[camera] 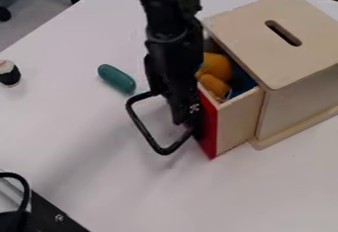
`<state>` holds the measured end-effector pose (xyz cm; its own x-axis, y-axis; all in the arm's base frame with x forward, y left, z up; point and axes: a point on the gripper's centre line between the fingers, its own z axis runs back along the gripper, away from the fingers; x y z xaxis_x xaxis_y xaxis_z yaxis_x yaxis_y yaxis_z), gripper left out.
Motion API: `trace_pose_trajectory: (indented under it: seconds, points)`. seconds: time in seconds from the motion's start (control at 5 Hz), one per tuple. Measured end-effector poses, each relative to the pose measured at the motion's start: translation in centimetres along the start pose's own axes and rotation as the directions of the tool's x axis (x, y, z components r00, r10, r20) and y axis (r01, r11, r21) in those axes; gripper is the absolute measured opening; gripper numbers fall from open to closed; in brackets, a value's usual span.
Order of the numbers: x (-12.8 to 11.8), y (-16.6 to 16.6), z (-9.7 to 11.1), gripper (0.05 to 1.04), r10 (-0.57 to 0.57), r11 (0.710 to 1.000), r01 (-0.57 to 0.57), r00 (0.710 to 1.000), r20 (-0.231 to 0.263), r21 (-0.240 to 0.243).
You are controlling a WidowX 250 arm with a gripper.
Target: Close the drawer
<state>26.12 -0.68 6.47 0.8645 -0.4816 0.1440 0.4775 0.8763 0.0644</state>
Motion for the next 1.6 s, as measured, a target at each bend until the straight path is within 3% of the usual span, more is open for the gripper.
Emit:
trace_pose_trajectory:
  seconds: [0.8,1.4,1.6]
  points:
    - [6.0,0.2,0.4,1.001,0.031,0.999,-0.028,0.995,0.099,-0.032]
    - [6.5,0.6,0.9,1.000,0.052,0.999,-0.050,0.992,0.113,-0.012]
    - [6.2,0.7,4.5,1.001,0.113,0.992,-0.120,0.979,0.172,0.028]
